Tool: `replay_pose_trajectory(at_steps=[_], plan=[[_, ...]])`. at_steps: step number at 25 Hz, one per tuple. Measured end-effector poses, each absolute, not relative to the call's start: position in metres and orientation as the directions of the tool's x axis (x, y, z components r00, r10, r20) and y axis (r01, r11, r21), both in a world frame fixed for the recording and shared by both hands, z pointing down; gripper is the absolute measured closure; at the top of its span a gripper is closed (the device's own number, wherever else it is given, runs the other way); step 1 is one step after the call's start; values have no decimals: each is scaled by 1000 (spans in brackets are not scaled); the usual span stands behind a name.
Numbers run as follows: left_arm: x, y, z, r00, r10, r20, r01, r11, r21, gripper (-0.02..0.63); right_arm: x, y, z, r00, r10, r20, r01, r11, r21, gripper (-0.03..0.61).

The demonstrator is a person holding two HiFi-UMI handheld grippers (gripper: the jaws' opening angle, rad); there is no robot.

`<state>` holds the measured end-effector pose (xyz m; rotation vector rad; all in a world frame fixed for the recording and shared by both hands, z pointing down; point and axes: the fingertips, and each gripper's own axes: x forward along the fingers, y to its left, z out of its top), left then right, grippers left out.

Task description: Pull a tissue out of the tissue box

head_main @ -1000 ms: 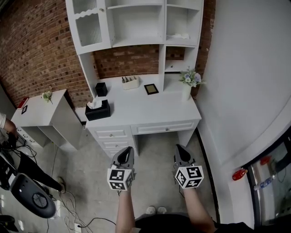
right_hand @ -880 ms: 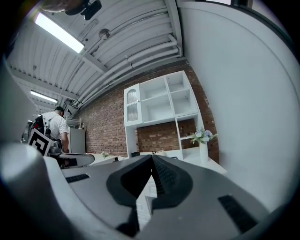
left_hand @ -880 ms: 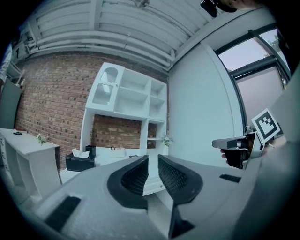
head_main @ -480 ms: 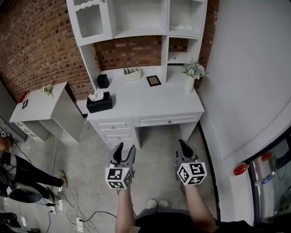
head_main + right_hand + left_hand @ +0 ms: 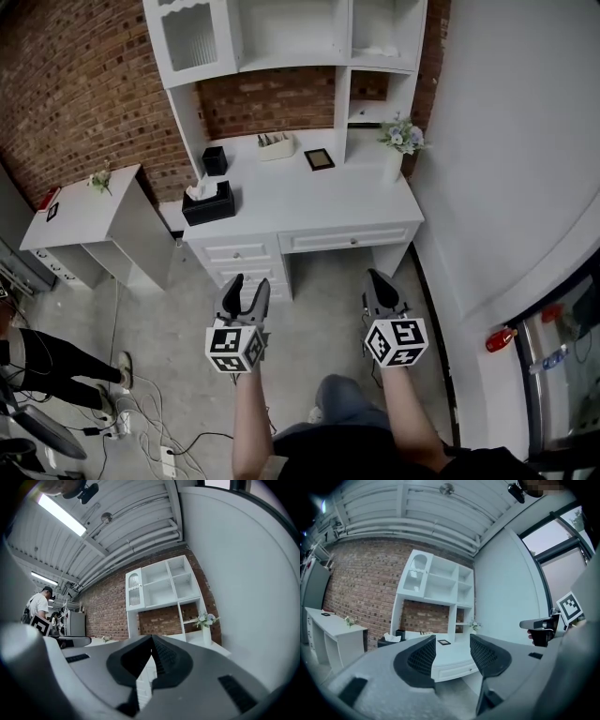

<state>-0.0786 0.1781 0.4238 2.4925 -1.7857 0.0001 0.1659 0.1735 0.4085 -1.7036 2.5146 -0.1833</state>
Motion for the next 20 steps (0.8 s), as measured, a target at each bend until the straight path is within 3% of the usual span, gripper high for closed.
replay_pose_trajectory(at_steps=[20], plan=[[-101, 71, 395, 291, -956, -23, -957, -291, 15, 416, 164, 57, 381, -372, -923, -102, -912, 384, -148, 580]])
